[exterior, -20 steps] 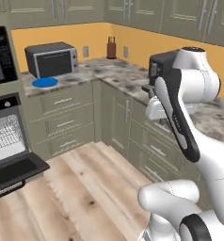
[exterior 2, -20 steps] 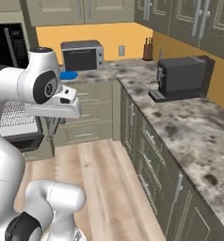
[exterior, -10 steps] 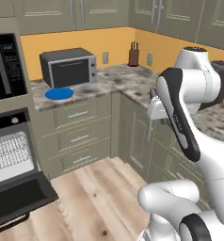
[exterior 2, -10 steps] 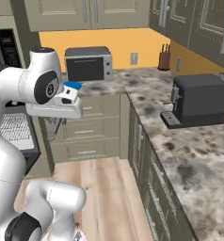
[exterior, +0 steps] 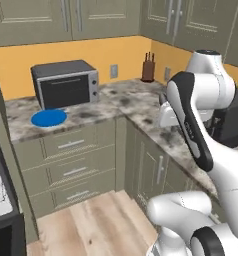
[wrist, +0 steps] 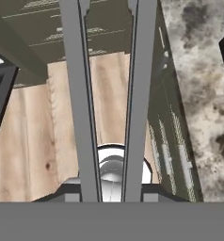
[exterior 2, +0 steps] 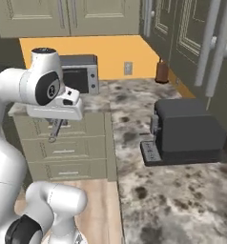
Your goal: Pick up the tongs from the counter and place them near the plate next to the oven.
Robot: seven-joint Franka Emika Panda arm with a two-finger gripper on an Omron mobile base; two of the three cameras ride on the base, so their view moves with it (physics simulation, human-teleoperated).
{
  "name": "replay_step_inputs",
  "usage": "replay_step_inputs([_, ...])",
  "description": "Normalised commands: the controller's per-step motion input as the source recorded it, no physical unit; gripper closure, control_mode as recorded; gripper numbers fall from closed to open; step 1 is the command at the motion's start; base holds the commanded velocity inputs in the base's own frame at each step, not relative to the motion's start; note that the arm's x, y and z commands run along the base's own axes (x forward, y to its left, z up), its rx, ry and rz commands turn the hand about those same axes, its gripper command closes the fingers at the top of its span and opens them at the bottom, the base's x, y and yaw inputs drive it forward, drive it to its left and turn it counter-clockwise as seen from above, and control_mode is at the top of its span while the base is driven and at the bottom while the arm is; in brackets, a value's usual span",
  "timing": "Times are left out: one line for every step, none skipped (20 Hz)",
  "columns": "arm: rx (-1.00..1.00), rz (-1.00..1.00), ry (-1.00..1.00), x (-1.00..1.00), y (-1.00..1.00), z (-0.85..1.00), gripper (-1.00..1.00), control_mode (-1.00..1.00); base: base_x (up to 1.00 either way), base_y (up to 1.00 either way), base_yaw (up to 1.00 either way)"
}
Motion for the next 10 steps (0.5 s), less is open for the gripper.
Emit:
replay_step_inputs([0.0,0.0,0.0,0.0,0.0,0.0,1.0,1.0,1.0,0.0,0.18])
replay_step_inputs([0.0,0.0,0.0,0.0,0.0,0.0,1.0,1.0,1.0,0.01,0.23])
replay_step_inputs([0.0,0.0,0.0,0.0,0.0,0.0,1.0,1.0,1.0,0.13,0.24])
replay_step_inputs([0.0,0.0,0.0,0.0,0.0,0.0,1.0,1.0,1.0,0.21,0.25])
replay_step_inputs([0.0,0.0,0.0,0.0,0.0,0.0,1.0,1.0,1.0,0.27,0.27])
replay_step_inputs([0.0,0.0,0.0,0.0,0.0,0.0,1.0,1.0,1.0,0.45,0.34])
replay_step_inputs([0.0,0.0,0.0,0.0,0.0,0.0,1.0,1.0,1.0,0.16,0.37])
replay_step_inputs([0.0,0.0,0.0,0.0,0.0,0.0,1.0,1.0,1.0,0.01,0.32])
replay_step_inputs([0.0,0.0,0.0,0.0,0.0,0.0,1.0,1.0,1.0,0.0,0.23])
replay_step_inputs([0.0,0.0,0.0,0.0,0.0,0.0,1.0,1.0,1.0,0.0,0.18])
